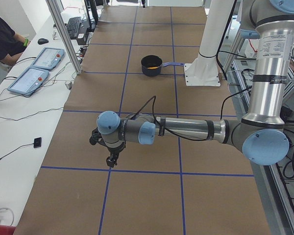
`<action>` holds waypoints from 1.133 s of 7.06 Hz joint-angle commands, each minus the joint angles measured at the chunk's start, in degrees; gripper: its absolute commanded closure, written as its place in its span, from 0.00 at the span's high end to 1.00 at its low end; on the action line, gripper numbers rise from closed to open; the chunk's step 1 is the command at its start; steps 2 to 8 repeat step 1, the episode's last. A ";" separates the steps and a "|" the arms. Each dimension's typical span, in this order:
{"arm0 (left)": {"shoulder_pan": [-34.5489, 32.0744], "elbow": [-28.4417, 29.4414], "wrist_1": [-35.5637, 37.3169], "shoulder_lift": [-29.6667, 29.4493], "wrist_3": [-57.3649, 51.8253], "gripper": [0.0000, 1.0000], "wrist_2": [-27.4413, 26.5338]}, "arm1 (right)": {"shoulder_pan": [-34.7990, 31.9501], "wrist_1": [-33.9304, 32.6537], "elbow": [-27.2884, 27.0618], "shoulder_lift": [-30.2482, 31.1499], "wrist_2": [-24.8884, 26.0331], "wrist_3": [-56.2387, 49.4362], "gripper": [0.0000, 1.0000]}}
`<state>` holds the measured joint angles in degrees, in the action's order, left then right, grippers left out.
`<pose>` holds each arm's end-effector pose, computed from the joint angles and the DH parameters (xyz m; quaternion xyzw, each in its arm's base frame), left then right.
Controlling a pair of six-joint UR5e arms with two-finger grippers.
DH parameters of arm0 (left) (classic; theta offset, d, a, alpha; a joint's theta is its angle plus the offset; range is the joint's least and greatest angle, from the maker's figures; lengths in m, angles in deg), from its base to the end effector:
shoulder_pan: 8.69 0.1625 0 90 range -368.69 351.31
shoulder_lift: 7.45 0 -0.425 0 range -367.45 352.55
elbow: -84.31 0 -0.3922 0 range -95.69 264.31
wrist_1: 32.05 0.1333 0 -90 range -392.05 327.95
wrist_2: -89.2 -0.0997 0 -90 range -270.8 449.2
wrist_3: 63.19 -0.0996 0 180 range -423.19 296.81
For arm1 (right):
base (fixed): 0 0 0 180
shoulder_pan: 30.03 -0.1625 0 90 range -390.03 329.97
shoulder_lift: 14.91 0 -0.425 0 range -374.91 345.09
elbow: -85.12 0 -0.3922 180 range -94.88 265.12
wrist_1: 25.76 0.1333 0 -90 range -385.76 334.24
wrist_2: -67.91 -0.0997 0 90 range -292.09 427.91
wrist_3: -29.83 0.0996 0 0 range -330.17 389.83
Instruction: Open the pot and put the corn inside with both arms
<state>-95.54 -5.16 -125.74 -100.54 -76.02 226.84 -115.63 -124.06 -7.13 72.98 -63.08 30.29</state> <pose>-0.0310 -0.5236 0.6252 0.0837 0.3976 0.1488 0.9015 0.0293 -0.5047 0.6392 -0.0470 -0.3482 -0.0202 0.9360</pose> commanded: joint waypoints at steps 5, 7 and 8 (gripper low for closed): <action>-0.07 0.00 0.00 0.02 -0.10 0.99 0.00 | 0.00 -0.05 -0.04 -0.18 -0.05 -0.01 1.00; -0.07 0.00 0.00 0.02 -0.10 0.99 0.00 | 0.00 -0.05 -0.04 -0.18 -0.05 -0.01 1.00; -0.07 0.00 0.00 0.02 -0.10 0.99 0.00 | 0.00 -0.05 -0.04 -0.18 -0.05 -0.01 1.00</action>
